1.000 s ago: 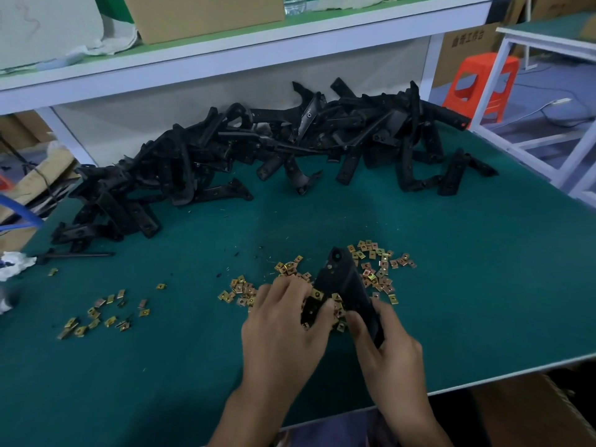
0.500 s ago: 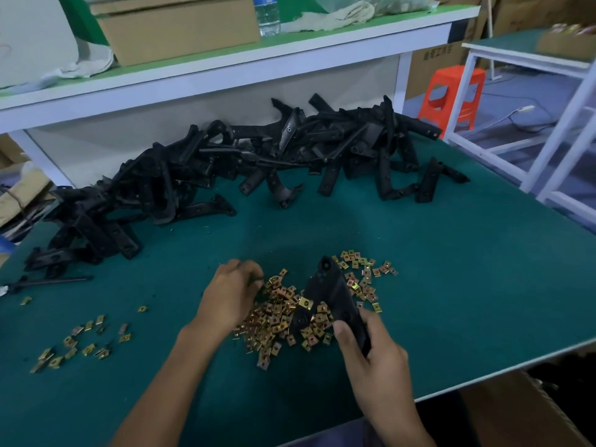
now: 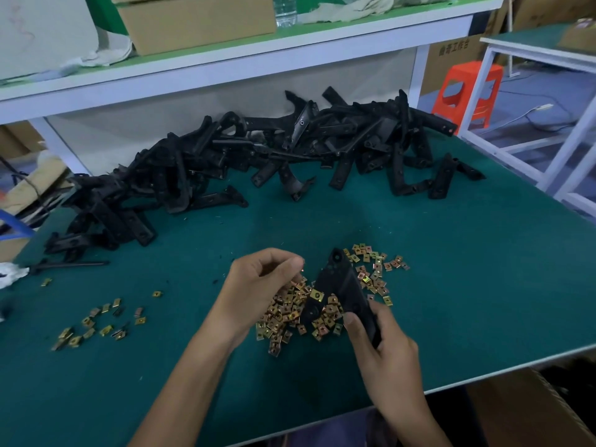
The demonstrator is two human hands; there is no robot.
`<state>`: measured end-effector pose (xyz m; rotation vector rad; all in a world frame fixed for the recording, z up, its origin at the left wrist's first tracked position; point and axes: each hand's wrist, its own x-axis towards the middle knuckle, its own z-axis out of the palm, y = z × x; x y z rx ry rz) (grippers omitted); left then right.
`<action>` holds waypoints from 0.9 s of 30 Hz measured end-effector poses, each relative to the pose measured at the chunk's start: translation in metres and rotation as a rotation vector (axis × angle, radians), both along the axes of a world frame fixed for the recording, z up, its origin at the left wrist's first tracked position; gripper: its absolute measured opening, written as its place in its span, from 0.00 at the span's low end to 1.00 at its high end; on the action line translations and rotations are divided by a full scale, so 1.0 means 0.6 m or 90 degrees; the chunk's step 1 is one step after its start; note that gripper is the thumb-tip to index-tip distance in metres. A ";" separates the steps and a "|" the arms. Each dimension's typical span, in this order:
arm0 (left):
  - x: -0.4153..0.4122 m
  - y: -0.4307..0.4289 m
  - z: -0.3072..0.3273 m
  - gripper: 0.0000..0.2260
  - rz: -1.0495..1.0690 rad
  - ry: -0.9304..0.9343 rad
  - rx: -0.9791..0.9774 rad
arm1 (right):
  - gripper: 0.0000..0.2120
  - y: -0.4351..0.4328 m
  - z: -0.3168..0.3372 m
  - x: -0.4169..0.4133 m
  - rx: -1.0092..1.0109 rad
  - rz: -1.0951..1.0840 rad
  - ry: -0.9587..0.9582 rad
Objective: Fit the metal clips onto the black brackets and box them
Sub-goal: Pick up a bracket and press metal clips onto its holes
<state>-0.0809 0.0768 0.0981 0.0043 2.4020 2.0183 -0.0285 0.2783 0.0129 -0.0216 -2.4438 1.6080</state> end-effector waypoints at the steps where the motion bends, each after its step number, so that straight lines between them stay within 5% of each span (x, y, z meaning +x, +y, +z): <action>1: 0.001 0.006 0.001 0.10 -0.006 -0.015 0.021 | 0.16 0.000 -0.001 0.000 0.002 0.003 0.003; 14: -0.001 0.032 0.014 0.11 -0.046 -0.094 0.079 | 0.12 0.001 -0.008 -0.003 0.012 0.025 0.037; 27: -0.019 0.040 0.051 0.09 -0.144 -0.088 -0.147 | 0.16 0.002 -0.008 -0.009 0.012 0.029 0.030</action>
